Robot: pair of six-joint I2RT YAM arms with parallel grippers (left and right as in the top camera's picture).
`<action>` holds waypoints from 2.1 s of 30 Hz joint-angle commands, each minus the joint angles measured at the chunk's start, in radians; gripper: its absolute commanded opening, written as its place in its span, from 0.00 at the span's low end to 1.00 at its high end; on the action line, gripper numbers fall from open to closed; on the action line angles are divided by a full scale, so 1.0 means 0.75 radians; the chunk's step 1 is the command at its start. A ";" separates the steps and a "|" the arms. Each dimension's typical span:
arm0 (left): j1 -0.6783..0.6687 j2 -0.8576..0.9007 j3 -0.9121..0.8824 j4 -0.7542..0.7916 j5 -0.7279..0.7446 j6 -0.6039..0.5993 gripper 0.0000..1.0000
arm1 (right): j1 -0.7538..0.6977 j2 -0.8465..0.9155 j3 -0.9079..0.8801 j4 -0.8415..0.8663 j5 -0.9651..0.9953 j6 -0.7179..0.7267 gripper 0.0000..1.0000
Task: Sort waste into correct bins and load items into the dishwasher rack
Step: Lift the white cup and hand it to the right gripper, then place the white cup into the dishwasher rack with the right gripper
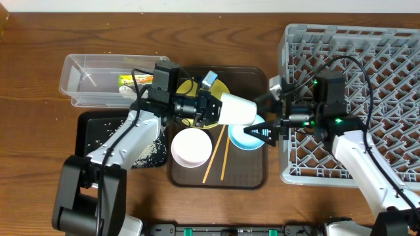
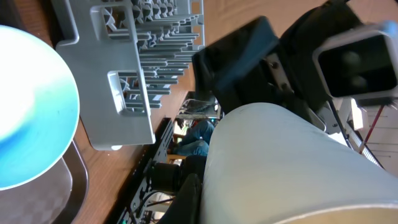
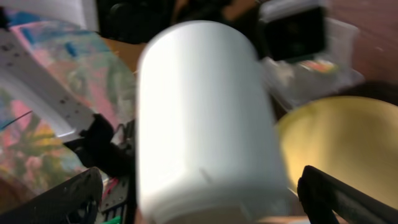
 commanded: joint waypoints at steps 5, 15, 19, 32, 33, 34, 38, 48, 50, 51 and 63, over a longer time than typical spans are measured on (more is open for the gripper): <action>-0.007 0.002 0.010 0.006 0.043 -0.008 0.06 | 0.077 0.005 0.018 0.080 -0.083 0.074 0.85; -0.007 0.002 0.010 0.006 0.043 -0.008 0.06 | 0.078 0.005 0.018 0.095 -0.068 0.073 0.64; -0.007 0.002 0.010 0.007 0.042 -0.006 0.06 | 0.078 0.005 0.018 0.093 -0.037 0.074 0.58; 0.011 0.002 0.008 -0.114 -0.204 0.293 0.34 | 0.017 0.003 0.018 0.039 0.285 0.214 0.38; 0.021 0.002 0.008 -0.143 -0.258 0.312 0.34 | 0.001 0.002 0.018 0.020 0.310 0.214 0.37; 0.033 0.002 0.008 -0.166 -0.304 0.330 0.35 | -0.015 0.001 0.018 0.001 0.331 0.214 0.36; 0.104 -0.009 0.009 -0.194 -0.390 0.372 0.38 | -0.106 -0.020 0.019 -0.110 0.408 0.213 0.34; 0.271 -0.248 0.009 -0.507 -0.785 0.626 0.39 | -0.344 -0.198 0.186 -0.607 0.778 0.212 0.12; 0.274 -0.319 0.009 -0.603 -0.932 0.667 0.39 | -0.377 -0.223 0.257 -0.730 0.894 0.212 0.06; 0.274 -0.352 0.009 -0.646 -1.007 0.670 0.39 | -0.393 -0.229 0.297 -0.793 0.956 0.212 0.03; 0.274 -0.616 0.009 -0.959 -1.432 0.684 0.39 | -0.502 -0.223 0.510 -1.315 1.850 0.439 0.01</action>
